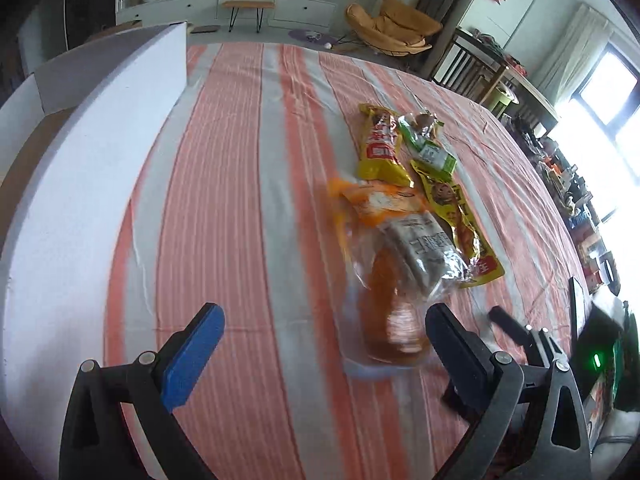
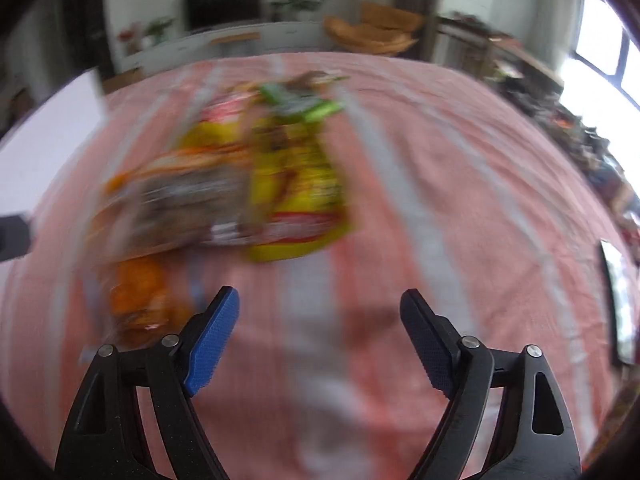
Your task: Organize snacks
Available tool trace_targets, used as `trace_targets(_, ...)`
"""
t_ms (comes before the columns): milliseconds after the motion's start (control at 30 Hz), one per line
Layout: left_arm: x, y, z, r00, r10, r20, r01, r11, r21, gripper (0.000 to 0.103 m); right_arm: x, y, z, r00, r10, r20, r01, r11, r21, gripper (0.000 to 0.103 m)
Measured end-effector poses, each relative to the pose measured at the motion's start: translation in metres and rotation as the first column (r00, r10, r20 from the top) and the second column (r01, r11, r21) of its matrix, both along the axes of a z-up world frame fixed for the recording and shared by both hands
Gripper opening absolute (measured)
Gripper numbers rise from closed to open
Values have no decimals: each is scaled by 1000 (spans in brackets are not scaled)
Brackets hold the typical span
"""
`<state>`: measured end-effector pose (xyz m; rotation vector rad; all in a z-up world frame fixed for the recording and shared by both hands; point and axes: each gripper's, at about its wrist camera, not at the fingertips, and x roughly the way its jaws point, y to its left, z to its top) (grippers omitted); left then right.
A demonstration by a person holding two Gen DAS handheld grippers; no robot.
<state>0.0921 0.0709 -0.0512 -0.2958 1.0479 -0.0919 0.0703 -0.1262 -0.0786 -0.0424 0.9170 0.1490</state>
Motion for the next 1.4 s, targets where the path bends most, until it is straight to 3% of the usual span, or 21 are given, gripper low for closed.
trace_targets(100,4,1,-7,1000,-11,-15,11,1000,11,100,-16,18,5,985,173,12,-173,975,136,84)
trace_targets(200,18,-17,-13,996,-92,-6,92,996,13,100,-20,6,13,994,86,69,-92,991,102,85)
trace_targets(267,31,-34,-18,983,-182,-35,184,981,63,100,-16,-17,11,998,-7,56,-4,984,179,85)
trace_targets(367,43,-68,-30,922,-371,-108,385,905,182,100,-9,-44,2,995,-96,4,91,953,291,85)
trace_targets(433,43,-82,-32,890,-443,-110,456,847,272,100,-8,-54,3,989,-145,-11,141,942,303,85)
trace_targets(500,44,-88,-34,865,-488,-115,498,809,314,100,-8,-57,3,988,-153,-9,148,936,320,85)
trace_targets(633,49,-100,-46,840,-523,-145,537,765,356,101,-6,-55,4,988,-152,-2,146,945,294,85)
trace_targets(733,54,-106,-47,834,-543,-100,541,766,348,102,-4,-53,3,989,-149,2,143,950,279,85)
trace_targets(1000,64,-105,-52,870,-492,-31,479,829,289,100,-6,-57,4,989,-150,7,142,947,289,85)
trace_targets(1067,59,-98,-49,887,-461,-15,446,848,286,80,-7,-56,4,989,-150,10,141,949,282,85)
trace_targets(1167,54,-81,-46,920,-392,-13,380,881,281,61,-6,-54,4,989,-149,13,140,953,269,85)
trace_targets(1400,16,-63,-45,961,-272,-39,270,910,314,56,-6,-52,4,989,-147,18,138,959,247,85)
